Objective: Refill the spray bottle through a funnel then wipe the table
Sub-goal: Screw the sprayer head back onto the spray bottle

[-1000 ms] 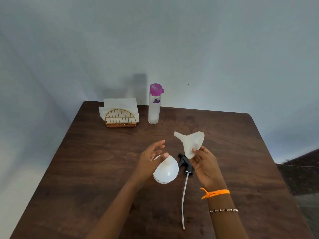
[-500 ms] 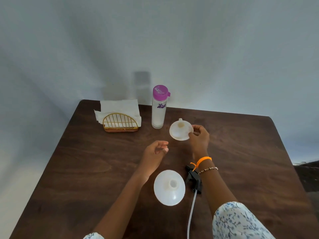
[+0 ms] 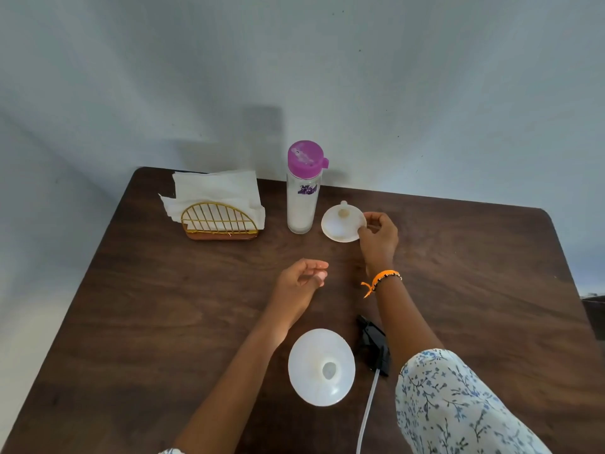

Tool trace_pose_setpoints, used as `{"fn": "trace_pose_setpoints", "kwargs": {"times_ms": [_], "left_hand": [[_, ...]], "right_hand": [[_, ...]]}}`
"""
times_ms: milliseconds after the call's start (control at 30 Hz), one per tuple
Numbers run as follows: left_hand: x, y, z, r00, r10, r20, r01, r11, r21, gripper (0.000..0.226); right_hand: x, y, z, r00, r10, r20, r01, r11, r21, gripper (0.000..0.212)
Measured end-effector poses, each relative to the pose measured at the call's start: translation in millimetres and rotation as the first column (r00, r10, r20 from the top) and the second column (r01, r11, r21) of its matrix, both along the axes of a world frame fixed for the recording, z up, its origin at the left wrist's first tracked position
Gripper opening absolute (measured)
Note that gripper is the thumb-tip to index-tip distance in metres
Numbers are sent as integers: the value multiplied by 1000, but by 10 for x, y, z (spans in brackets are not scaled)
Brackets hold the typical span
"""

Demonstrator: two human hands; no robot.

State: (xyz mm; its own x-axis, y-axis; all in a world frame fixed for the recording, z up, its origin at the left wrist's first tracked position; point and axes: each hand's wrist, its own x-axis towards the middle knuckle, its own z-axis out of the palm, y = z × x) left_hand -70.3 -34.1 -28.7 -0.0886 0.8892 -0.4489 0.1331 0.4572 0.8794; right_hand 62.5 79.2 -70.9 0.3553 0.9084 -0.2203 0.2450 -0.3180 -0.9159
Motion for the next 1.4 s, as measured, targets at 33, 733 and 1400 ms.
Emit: {"fn": "trace_pose_setpoints", "kwargs": {"times_ms": [33, 733, 1400], "left_hand": [[-5, -10, 2, 1000, -4, -3, 4, 1000, -4, 14], [-105, -1100, 156, 983, -178, -55, 184, 971, 153, 45], [38, -1213, 145, 982, -172, -83, 190, 920, 342, 21]], "right_hand": [[19, -12, -1, 1000, 14, 3, -14, 1000, -3, 23], [618, -1945, 92, 902, 167, 397, -42, 951, -306, 46], [620, -2147, 253, 984, -128, -125, 81, 941, -329, 16]]}}
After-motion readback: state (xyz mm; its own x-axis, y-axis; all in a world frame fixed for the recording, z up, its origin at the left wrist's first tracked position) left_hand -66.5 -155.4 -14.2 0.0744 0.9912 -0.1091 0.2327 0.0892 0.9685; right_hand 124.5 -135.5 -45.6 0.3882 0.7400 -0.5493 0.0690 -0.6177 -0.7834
